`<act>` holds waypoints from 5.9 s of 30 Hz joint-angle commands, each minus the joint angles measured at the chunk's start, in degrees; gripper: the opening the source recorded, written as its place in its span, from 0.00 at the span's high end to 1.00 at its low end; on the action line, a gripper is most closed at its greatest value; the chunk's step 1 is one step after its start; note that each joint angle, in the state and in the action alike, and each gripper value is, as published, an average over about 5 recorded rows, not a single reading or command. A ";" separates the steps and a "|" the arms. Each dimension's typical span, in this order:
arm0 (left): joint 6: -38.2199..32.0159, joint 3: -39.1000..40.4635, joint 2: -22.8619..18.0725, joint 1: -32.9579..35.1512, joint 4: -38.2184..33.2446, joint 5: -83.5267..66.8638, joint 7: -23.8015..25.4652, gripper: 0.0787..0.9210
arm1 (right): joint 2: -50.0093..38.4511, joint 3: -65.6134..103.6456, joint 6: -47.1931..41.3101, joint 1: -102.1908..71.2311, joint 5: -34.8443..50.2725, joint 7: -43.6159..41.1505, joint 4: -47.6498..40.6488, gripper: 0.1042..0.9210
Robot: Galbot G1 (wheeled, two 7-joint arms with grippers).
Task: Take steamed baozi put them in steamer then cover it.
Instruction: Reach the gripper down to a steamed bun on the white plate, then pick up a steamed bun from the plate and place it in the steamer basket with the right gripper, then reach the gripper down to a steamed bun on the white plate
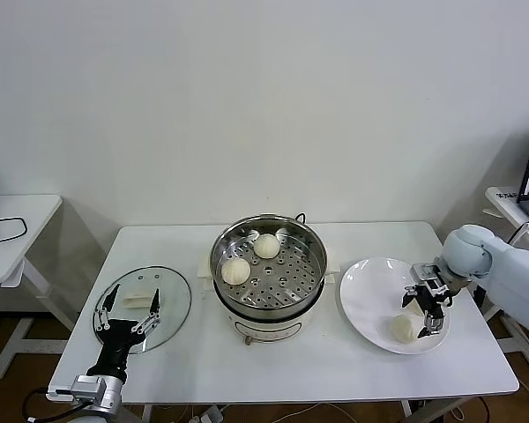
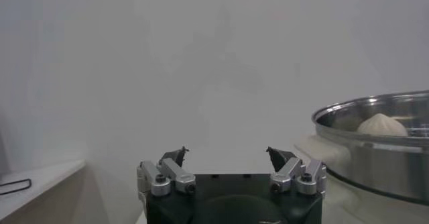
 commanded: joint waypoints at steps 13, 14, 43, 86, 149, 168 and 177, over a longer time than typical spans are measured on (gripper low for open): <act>-0.09 0.77 -0.02 -0.07 0.39 0.31 -0.17 0.12 | 1.63 2.66 0.65 -3.93 -3.15 0.43 -1.31 0.13; -0.09 0.78 -0.04 -0.05 0.35 0.31 -0.17 0.12 | 1.65 2.68 0.62 -3.94 -3.11 0.43 -1.31 0.15; 0.02 1.56 0.23 -0.04 -0.27 0.47 -0.27 0.12 | -0.15 -13.78 6.66 32.65 11.21 -2.60 4.50 0.32; -0.03 -1.88 1.54 -2.22 4.29 -0.11 1.07 0.12 | 32.73 -33.04 38.52 39.36 -7.11 12.45 14.19 0.26; -0.91 0.89 0.90 -0.26 1.90 1.84 0.40 0.12 | 0.34 7.10 11.22 2.24 -5.45 -5.52 -12.29 0.12; -1.19 1.63 0.55 -0.46 1.89 2.30 0.09 0.12 | 6.19 16.61 13.20 -5.23 -17.51 -0.73 -18.30 0.12; -1.20 1.95 0.54 -0.63 2.34 2.63 0.05 0.12 | 8.58 17.54 13.30 -5.65 -17.46 1.62 -20.33 0.12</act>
